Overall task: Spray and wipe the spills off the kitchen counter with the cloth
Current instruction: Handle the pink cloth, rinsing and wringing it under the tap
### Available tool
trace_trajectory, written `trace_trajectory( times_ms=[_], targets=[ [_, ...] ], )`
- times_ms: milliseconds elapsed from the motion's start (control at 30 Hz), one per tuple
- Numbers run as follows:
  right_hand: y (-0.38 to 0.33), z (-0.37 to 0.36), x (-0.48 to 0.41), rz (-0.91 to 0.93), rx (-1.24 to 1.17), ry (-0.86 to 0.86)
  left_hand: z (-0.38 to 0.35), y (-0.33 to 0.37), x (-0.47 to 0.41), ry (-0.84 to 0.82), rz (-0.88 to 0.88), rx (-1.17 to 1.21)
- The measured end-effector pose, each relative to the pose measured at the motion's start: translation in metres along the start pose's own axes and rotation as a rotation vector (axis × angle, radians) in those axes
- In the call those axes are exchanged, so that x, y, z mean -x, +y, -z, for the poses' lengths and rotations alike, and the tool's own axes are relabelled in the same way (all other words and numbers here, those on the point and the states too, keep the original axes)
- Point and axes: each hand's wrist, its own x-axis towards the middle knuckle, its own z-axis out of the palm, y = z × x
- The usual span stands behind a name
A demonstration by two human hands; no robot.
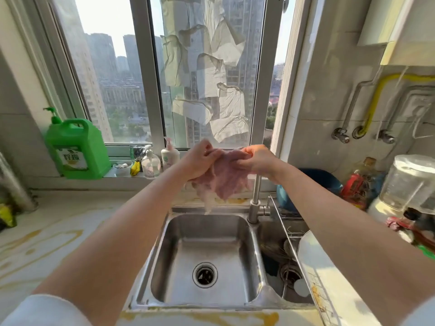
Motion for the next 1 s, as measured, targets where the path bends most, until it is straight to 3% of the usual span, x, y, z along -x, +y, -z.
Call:
trace_trajectory(
  times_ms=[133, 233, 400, 533, 667, 767, 900, 1000],
  targets=[
    [0.000, -0.020, 0.024, 0.018, 0.020, -0.081, 0.009, -0.012, 0.045, -0.087, 0.140, -0.022],
    [-0.001, -0.037, 0.035, -0.025, 0.038, -0.197, 0.025, -0.020, 0.075, -0.094, 0.246, 0.088],
    [-0.031, -0.078, 0.047, 0.047, 0.061, -0.281, 0.068, -0.047, 0.123, -0.187, 0.298, -0.226],
    [-0.054, -0.105, 0.051, -0.005, -0.142, -0.321, 0.104, -0.073, 0.158, -0.201, 0.339, -0.309],
    [-0.077, -0.146, 0.051, -0.045, -0.259, -0.447, 0.138, -0.102, 0.195, -0.145, 0.396, -0.175],
    [-0.099, -0.184, 0.053, -0.056, -0.162, -0.528, 0.165, -0.121, 0.222, -0.160, 0.444, -0.128],
    [-0.136, -0.236, 0.071, -0.038, 0.024, -0.509, 0.202, -0.152, 0.257, -0.096, 0.532, 0.010],
    [-0.157, -0.268, 0.086, -0.086, -0.098, -0.542, 0.228, -0.177, 0.277, -0.015, 0.545, 0.011]
  ],
)
